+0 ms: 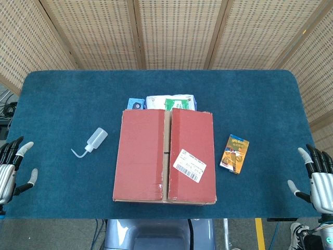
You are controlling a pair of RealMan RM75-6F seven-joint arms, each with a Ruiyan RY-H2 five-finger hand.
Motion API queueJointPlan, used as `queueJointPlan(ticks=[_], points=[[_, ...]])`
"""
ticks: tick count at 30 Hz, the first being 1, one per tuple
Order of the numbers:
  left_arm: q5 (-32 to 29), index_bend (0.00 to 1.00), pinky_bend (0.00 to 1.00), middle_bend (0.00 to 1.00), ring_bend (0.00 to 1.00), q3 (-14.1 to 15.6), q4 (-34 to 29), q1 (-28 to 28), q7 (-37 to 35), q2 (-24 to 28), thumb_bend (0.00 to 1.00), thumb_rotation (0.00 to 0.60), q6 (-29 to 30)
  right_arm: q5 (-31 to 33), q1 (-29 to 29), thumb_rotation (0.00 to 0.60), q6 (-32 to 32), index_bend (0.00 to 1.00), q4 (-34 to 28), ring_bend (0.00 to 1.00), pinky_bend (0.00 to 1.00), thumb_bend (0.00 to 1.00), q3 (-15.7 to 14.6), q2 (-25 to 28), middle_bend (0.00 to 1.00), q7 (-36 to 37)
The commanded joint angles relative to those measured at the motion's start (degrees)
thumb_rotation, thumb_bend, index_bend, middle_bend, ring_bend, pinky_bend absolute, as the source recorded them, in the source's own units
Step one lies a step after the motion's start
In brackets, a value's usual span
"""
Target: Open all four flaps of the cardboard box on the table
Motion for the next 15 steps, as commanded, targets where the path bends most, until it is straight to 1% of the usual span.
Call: queueJointPlan(ticks=[1,15], points=[[-0.09,0.12,0.0,0.0,0.0,-0.01,-0.17,-0.08,0.27,-0.02,0.49,0.52,-0.14,0.13,0.08,0.6,-0.12,0.08,-0.01,0.0,0.0,0.31,0.06,-0.02,0.04,-0.08],[0.07,0.12,0.0,0.0,0.0,0.07,-0.36,-0.03,0.63,-0.16,0.49,0.521,0.03,0.11,0.06,0.6,-0.11,0.08,0.41,0.0,0.0,0.31,0.07,-0.11,0.04,0.7]])
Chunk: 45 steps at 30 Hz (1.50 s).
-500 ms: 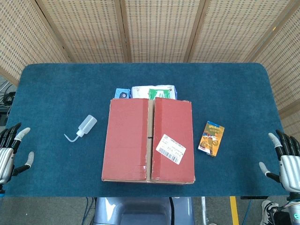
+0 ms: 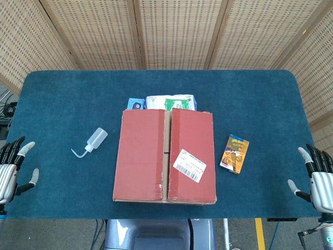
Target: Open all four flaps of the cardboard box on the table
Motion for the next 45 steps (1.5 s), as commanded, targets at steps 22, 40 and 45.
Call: queueJointPlan(ticks=[22,40,45], points=[[0.85,0.12,0.0,0.0,0.0,0.0,0.24,-0.33,0.55,-0.25,0.49,0.521,0.03,-3.77,3.4,0.6,-2.39,0.08,-0.53,0.0,0.0,0.71,1.06,1.91,0.04,5.14],[2.08,0.12,0.0,0.0,0.0,0.99,-1.35,-1.19,2.98,-0.5,0.49,0.521,-1.64,-14.16,21.87,0.6,-17.49,0.22,-7.89,0.0,0.0,1.0,5.23,5.87,0.18,23.33],[1.77,0.12,0.0,0.0,0.0,1.12,-1.83,-1.31,3.57,-0.38,0.49,0.521,-2.08,-14.43,27.2,0.6,-22.55,0.24,-9.5,0.0,0.0,1.0,6.41,5.35,0.2,25.42]])
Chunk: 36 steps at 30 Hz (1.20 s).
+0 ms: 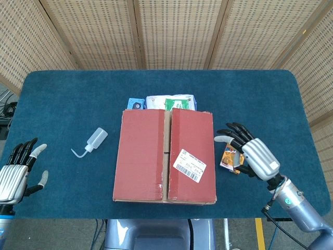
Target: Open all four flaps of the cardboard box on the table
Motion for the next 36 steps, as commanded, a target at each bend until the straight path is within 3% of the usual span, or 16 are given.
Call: queueJointPlan(ticks=[1,14,23,36], points=[[-0.24,0.12,0.0,0.0,0.0,0.03,-0.14,-0.1,0.32,0.15,0.49,0.521,-0.23,-0.28,4.17,0.6,-4.02,0.25,-1.74,0.0,0.0,1.0,1.2,-0.42,0.2,1.57],[-0.88,0.12,0.0,0.0,0.0,-0.3,-0.54,-1.28,1.45,0.24,0.49,0.522,-1.91,0.73,12.98,0.6,-11.97,0.25,-6.57,0.0,0.0,1.0,3.2,-2.92,0.21,0.11],[-1.64,0.12,0.0,0.0,0.0,-0.18,-0.87,-2.16,2.12,-0.16,0.49,0.521,-3.57,4.34,17.3,0.6,-17.14,0.26,-7.35,0.0,0.0,1.0,2.76,-6.29,0.21,-4.69],[-2.36,0.12,0.0,0.0,0.0,0.09,-0.36,-2.05,1.51,-0.25,0.49,0.52,-3.61,8.19,19.0,0.6,-17.71,0.33,-4.61,0.0,0.0,1.0,1.15,-10.26,0.29,-11.34]])
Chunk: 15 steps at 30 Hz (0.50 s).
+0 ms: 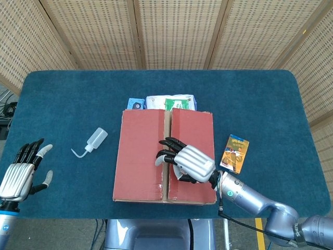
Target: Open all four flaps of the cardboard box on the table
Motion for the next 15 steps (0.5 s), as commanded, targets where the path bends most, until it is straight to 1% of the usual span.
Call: queueJointPlan(ticks=[1,15], points=[[-0.11,0.12,0.0,0.0,0.0,0.01,-0.14,-0.09,0.21,-0.07,0.49,0.521,-0.1,0.58,0.19,0.6,0.43,0.33,0.84,0.0,0.0,1.0,-0.52,-0.91,0.29,-1.07],[-0.79,0.12,0.0,0.0,0.0,0.04,0.27,-0.39,-0.56,-0.03,0.49,0.52,-0.66,1.35,0.47,0.6,1.51,0.38,3.62,0.0,0.0,1.0,-2.11,-2.59,0.35,-2.92]])
